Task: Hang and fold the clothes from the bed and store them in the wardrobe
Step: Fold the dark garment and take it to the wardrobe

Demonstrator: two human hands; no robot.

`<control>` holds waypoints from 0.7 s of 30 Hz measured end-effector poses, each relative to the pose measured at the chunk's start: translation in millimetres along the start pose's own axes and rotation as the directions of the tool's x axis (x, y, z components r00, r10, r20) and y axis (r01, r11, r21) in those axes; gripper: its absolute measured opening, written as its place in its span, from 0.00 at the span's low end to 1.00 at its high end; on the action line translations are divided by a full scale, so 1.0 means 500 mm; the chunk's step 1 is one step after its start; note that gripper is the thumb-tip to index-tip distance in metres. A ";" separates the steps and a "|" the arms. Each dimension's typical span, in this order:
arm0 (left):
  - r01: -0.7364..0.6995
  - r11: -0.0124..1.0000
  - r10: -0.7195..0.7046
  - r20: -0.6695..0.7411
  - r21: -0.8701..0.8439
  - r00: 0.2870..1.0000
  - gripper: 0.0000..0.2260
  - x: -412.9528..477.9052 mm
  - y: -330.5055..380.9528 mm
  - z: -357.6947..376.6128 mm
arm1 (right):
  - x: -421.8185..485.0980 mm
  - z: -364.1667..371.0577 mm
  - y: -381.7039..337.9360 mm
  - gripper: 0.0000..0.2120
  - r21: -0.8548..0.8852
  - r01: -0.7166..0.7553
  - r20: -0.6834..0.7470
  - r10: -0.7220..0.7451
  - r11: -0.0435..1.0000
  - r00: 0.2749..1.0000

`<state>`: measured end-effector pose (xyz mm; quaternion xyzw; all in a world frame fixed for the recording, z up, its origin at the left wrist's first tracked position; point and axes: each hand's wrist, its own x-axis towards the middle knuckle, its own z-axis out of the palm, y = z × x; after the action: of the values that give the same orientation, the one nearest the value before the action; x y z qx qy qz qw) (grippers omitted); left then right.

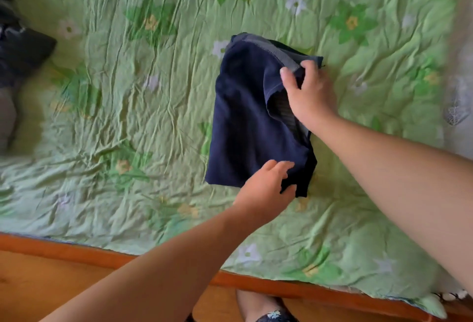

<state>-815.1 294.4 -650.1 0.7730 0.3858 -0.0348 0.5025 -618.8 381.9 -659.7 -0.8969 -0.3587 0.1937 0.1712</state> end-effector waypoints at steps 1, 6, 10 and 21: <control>-0.015 1.000 0.017 -0.092 0.019 0.996 0.18 -0.009 -0.010 -0.010 | 0.001 0.005 -0.008 0.28 -0.007 0.054 0.036 -0.053 0.999 0.998; 0.197 0.948 -0.074 -0.431 0.249 0.899 0.16 -0.024 -0.080 -0.084 | 0.074 -0.005 -0.023 0.14 0.025 -0.067 0.040 0.066 0.997 0.997; 0.327 0.945 -0.299 -0.371 0.015 0.879 0.26 -0.013 -0.119 -0.118 | 0.146 -0.036 -0.004 0.15 0.037 -0.285 -0.013 0.285 0.958 0.958; 0.425 0.782 -0.519 -0.099 -0.455 0.849 0.28 0.004 -0.162 -0.180 | 0.189 0.008 -0.081 0.30 -0.293 0.175 0.414 -0.040 0.940 0.909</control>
<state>-895.0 383.7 -667.1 0.5244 0.6190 0.0083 0.5846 -581.2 477.3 -666.3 -0.8322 -0.4624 0.3026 -0.0451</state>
